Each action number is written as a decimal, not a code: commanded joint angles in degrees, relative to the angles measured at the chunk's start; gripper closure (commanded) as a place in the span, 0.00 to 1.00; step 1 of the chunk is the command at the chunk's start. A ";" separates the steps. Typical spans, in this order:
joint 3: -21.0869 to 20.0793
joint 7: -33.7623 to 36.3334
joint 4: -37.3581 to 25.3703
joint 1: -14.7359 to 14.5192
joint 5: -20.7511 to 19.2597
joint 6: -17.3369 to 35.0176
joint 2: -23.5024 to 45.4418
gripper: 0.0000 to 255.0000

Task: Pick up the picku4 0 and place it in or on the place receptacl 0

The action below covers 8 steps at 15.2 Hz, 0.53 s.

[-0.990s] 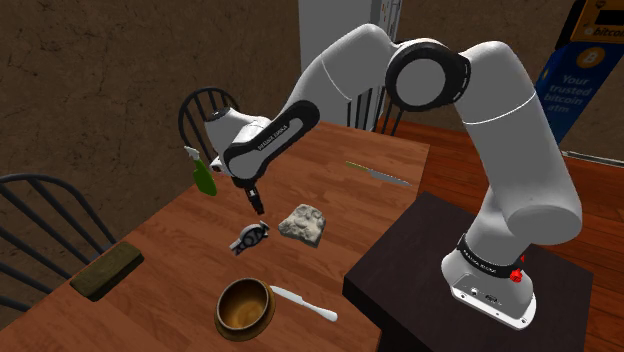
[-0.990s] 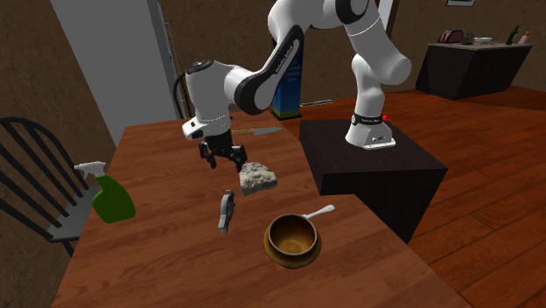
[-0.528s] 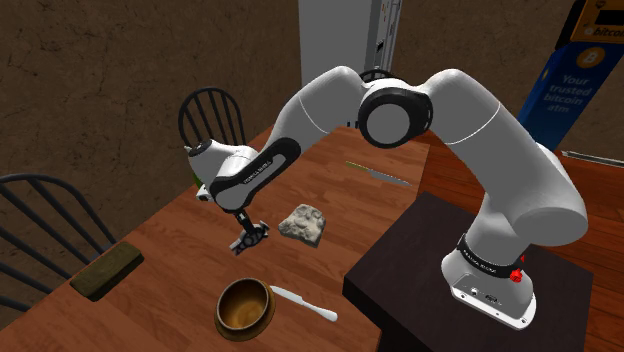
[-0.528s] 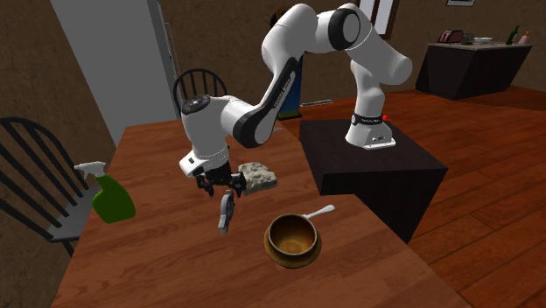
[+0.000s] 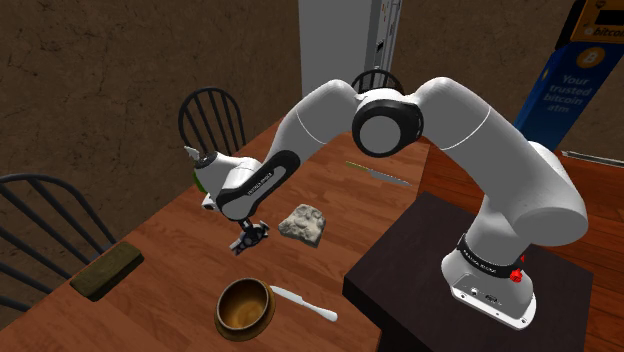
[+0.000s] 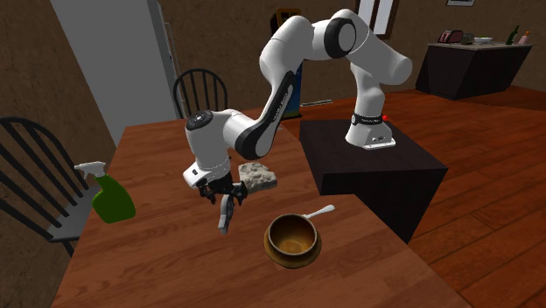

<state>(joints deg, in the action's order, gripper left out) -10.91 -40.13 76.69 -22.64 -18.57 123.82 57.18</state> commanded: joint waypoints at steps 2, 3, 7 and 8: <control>0.03 0.03 0.03 -0.01 -0.04 0.23 0.16 0.00; 0.03 0.03 0.03 -0.01 -0.04 0.23 0.16 0.00; 0.03 0.03 0.03 -0.01 -0.04 0.22 0.16 1.00; 0.03 0.03 0.03 -0.01 -0.04 0.22 0.16 1.00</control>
<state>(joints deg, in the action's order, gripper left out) -10.88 -40.10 76.72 -22.64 -18.61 124.04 57.34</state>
